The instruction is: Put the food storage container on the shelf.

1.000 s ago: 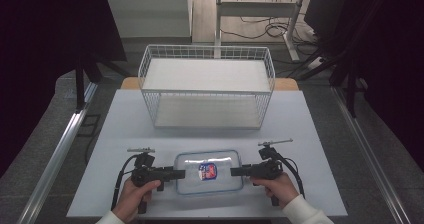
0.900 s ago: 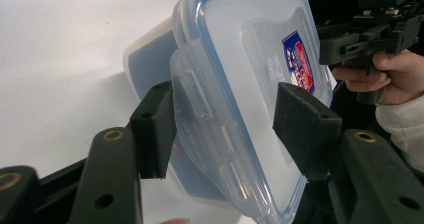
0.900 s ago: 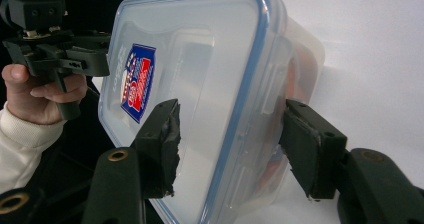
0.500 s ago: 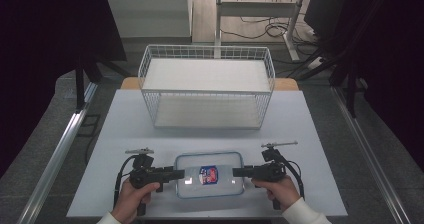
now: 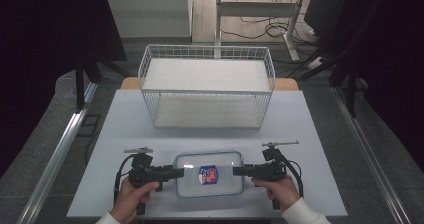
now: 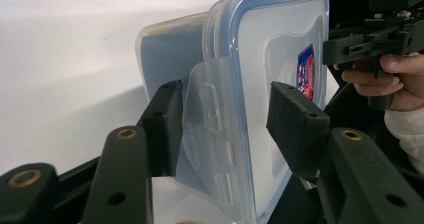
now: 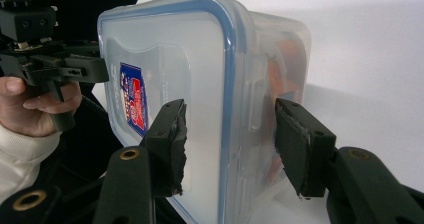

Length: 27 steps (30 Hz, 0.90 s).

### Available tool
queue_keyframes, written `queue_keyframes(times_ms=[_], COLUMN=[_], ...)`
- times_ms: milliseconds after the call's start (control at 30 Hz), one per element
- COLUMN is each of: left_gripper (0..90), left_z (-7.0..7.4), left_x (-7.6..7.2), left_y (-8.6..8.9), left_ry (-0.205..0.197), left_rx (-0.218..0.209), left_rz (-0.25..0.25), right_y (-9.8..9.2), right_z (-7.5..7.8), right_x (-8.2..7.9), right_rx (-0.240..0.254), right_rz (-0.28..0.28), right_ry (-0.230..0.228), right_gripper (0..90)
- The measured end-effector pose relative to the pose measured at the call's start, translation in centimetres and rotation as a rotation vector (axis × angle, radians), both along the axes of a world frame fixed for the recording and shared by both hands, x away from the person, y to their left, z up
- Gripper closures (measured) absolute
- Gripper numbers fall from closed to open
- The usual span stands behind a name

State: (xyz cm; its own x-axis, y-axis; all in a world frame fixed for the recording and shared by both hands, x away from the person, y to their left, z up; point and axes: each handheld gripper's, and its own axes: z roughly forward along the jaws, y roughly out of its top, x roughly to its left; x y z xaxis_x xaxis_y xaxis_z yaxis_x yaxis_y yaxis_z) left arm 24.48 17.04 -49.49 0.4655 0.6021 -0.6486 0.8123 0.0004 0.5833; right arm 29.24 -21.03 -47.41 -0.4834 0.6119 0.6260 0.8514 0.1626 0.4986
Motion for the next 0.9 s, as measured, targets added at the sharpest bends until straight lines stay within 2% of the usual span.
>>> queue_keyframes(times_ms=[533,900], left_gripper=[51.1,51.4], left_z=[1.0,1.3], left_x=[1.0,2.6], left_y=[0.1,0.1], left_ry=[-0.036,-0.04], left_rx=[-0.006,-0.001], left_rz=[-0.012,-0.028], right_y=[-0.2,-0.1], right_z=[0.8,1.3], right_x=[0.6,1.8], right_rx=[0.013,0.007], right_rz=[-0.008,-0.017], right_ry=[-0.04,-0.052], right_gripper=[47.7,47.6])
